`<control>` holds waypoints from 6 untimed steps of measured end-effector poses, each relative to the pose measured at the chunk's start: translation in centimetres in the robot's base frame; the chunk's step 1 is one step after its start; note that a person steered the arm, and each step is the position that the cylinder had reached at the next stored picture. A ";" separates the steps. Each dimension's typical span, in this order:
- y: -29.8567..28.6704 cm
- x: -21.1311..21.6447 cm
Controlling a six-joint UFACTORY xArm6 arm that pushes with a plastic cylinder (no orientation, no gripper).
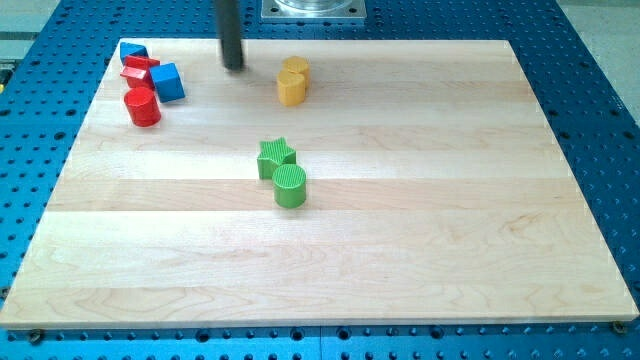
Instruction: Move the red blocks to the left center
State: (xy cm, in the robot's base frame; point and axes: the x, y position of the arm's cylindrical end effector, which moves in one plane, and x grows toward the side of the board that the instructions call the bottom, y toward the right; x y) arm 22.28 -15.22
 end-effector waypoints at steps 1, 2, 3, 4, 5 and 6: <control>-7.7 -2.5; -11.6 -1.2; -13.4 1.0; -8.3 3.2; -3.6 5.1; -4.4 7.8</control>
